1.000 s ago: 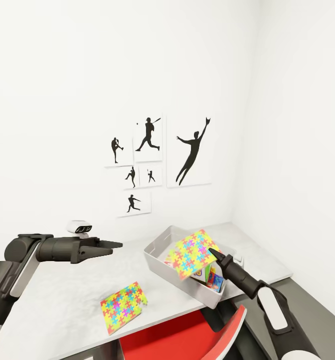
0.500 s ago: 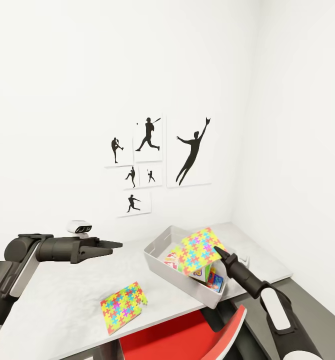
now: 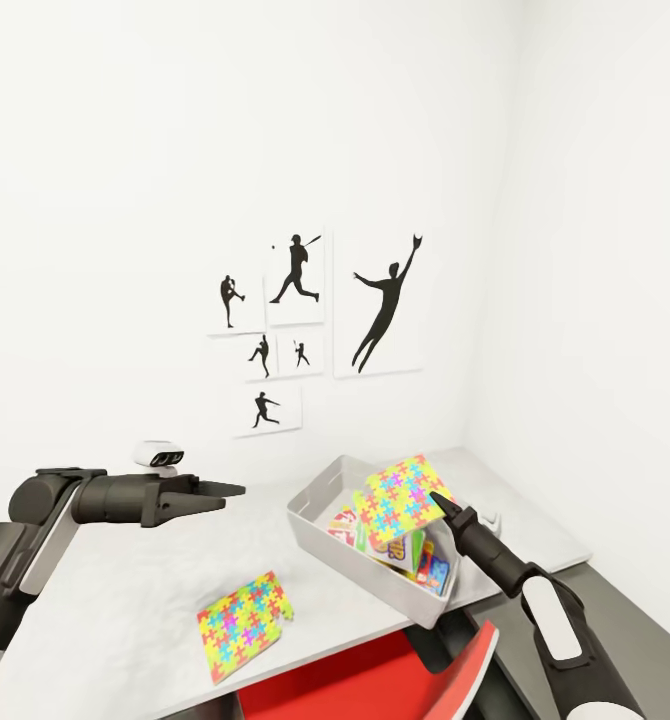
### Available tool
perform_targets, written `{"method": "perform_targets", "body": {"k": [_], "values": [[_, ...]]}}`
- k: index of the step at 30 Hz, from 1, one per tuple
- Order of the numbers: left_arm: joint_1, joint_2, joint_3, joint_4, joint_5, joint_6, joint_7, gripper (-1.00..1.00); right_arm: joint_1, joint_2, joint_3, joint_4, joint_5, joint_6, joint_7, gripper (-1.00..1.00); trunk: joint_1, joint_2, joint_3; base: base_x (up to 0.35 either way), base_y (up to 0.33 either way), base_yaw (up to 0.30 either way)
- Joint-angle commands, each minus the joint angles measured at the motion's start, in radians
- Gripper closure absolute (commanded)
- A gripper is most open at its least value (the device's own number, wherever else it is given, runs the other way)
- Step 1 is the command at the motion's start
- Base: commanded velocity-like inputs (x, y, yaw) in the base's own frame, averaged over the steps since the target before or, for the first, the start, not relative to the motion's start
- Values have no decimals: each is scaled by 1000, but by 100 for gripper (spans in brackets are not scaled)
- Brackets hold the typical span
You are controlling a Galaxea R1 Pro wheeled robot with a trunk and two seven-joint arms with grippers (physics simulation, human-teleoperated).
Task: Put all the toys in the child's room - the three board games (two on the bed and one on the table), the two jigsaw puzzles on the table, and the tennis ball on the table - inside the toy box on the table in the child's room.
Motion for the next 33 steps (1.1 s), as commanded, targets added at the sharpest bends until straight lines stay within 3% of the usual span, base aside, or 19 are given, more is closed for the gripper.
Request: {"method": "perform_targets", "body": {"k": [1, 13, 23, 33], "values": [[0, 1, -2, 0, 2, 11, -2, -100, 0, 0, -2, 0, -5, 7, 1, 100, 1, -1, 0, 71, 0, 0], [0, 1, -2, 0, 2, 10, -2, -100, 0, 3, -4, 2, -4, 6, -5, 100, 1, -1, 0, 45, 0, 0], [0, -1, -4, 0, 1, 10, -1, -100, -14, 14, -2, 25, -7, 6, -152, 100, 1, -1, 0, 1, 0, 0], [0, -1, -3, 0, 1, 10, -1, -100, -65, 22, 0, 43, -3, 6, -185, 100, 1, -1, 0, 0, 0, 0]]}}
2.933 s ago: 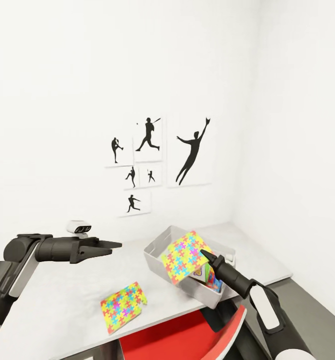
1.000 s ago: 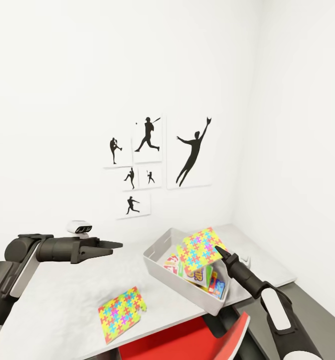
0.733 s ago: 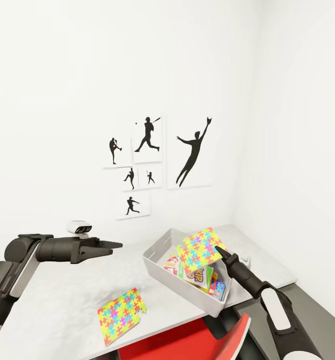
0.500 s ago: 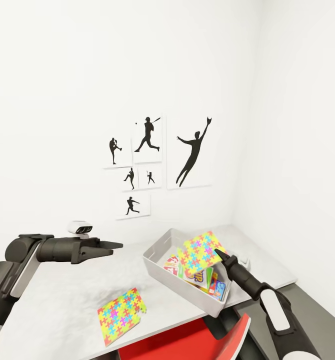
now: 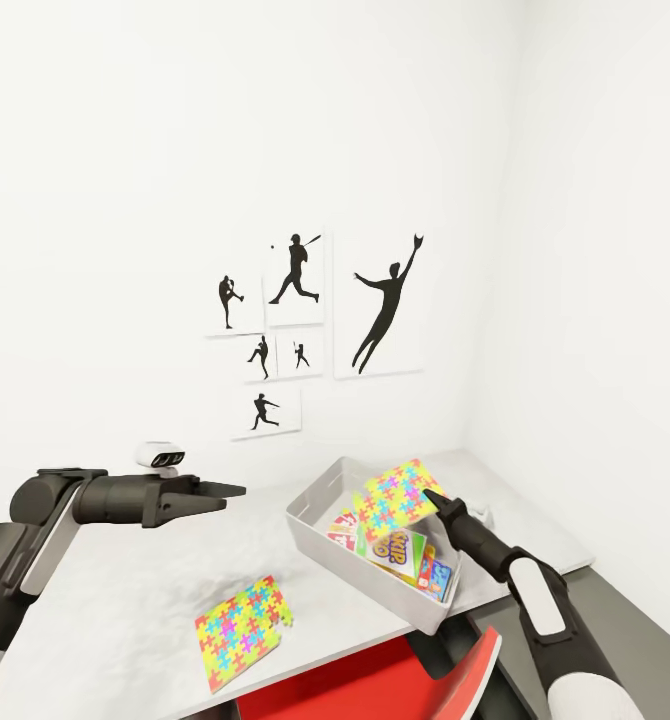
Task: Put all the toys in the child's room - the three board games (two on the bed and one on the table), the two jigsaw puzzles on the table, and the tennis ball on the table - inside the toy box on the table in the child's room.
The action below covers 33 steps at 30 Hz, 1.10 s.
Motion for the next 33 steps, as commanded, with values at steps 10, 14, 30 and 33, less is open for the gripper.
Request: {"method": "perform_targets", "body": {"k": [10, 14, 30, 33], "values": [[0, 1, -1, 1, 4, 11, -2, -100, -78, 2, -3, 100, 5, 4, -74, 100, 0, -1, -1, 0, 0, 0], [0, 1, 0, 4, 4, 11, -2, -100, -83, 1, -2, 110, 4, -19, -84, 100, 0, -1, -1, 0, 0, 0], [0, 1, 0, 5, 4, 11, -3, -100, -106, -12, 0, 225, 8, -80, -89, 100, 0, -1, -1, 0, 0, 0], [0, 1, 0, 5, 4, 11, -3, -100, -107, -13, 0, 231, 8, -82, -90, 100, 0, -1, -1, 0, 0, 0]]}}
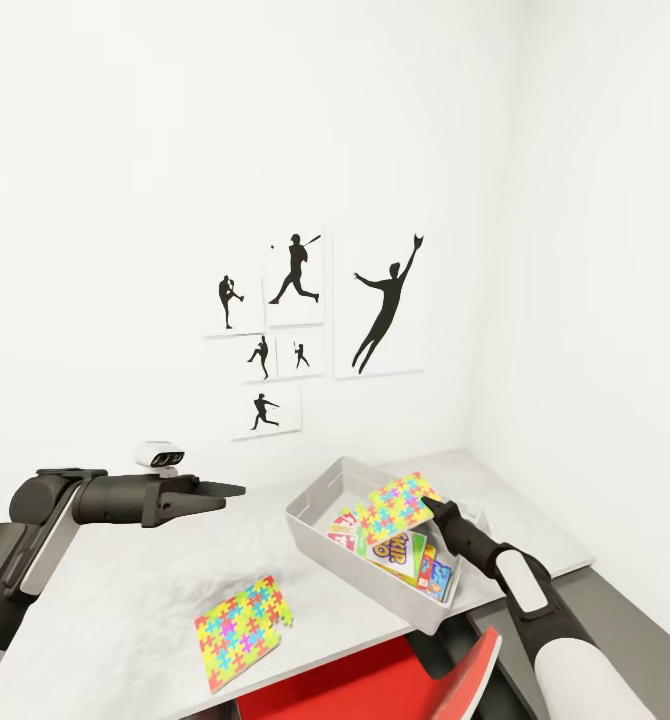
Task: Put all the toys in the child's room - the three board games (two on the bed and one on the table), the two jigsaw puzzles on the table, and the tennis ball on the table - inside the toy box on the table in the child's room.
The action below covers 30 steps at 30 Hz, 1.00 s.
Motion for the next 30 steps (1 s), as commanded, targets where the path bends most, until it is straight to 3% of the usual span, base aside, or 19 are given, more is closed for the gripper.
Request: {"method": "perform_targets", "body": {"k": [1, 30], "values": [[0, 1, -2, 0, 2, 11, -2, -100, -1, 0, -4, 1, -3, 7, 2, 100, 0, -1, 0, 0, 0, 0], [0, 1, -3, 0, 1, 11, -3, -100, -4, 1, 0, 5, -2, -35, -59, 100, 0, -1, 0, 0, 0, 0]]}}
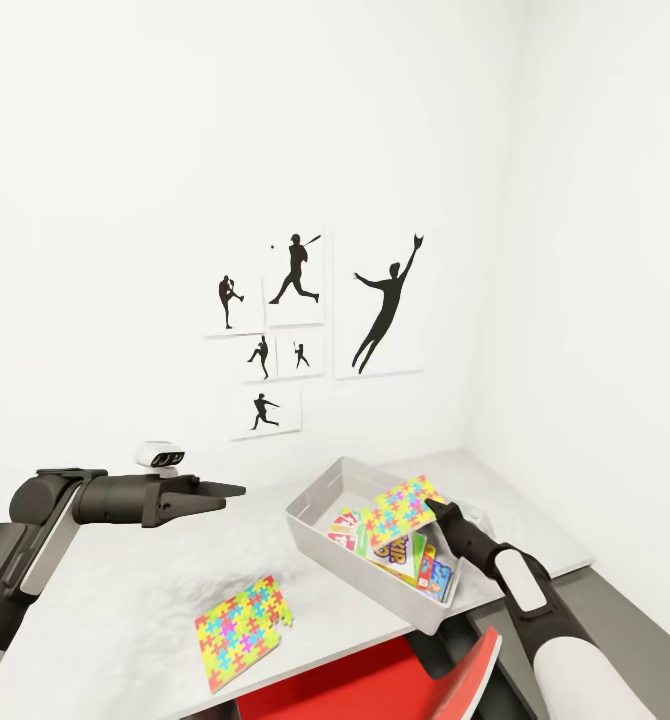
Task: Put all the toys in the child's room - the three board games (two on the bed and one on the table), the two jigsaw puzzles on the table, and the tennis ball on the table - inside the toy box on the table in the child's room.
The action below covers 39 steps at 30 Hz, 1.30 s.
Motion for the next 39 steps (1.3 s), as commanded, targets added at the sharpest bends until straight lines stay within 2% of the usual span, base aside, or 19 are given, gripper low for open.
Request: {"method": "perform_targets", "body": {"k": [1, 5, 14, 34, 35, 39], "values": [[0, 1, -2, 0, 2, 11, -2, -100, -3, 2, -4, 0, -3, 6, 2, 100, 0, -1, 0, 0, 0, 0], [0, 1, -2, 0, 2, 11, -3, -100, -8, 4, -4, 0, -2, 5, 2, 100, 0, -1, 0, 0, 0, 0], [0, 1, -3, 0, 2, 11, -2, -100, -11, -3, -4, 12, -4, -51, 2, 100, 0, -1, 0, 0, 0, 0], [0, 1, -3, 0, 2, 11, -2, -100, -21, -4, -4, 24, -4, -59, 2, 100, 0, -1, 0, 0, 0, 0], [0, 1, -3, 0, 2, 11, -2, -100, -21, -4, -4, 26, -4, -59, 2, -100, 0, -1, 0, 0, 0, 0], [0, 1, -3, 0, 2, 10, -2, -100, -21, -4, -4, 31, -3, -59, 2, -100, 0, -1, 0, 0, 0, 0]]}}
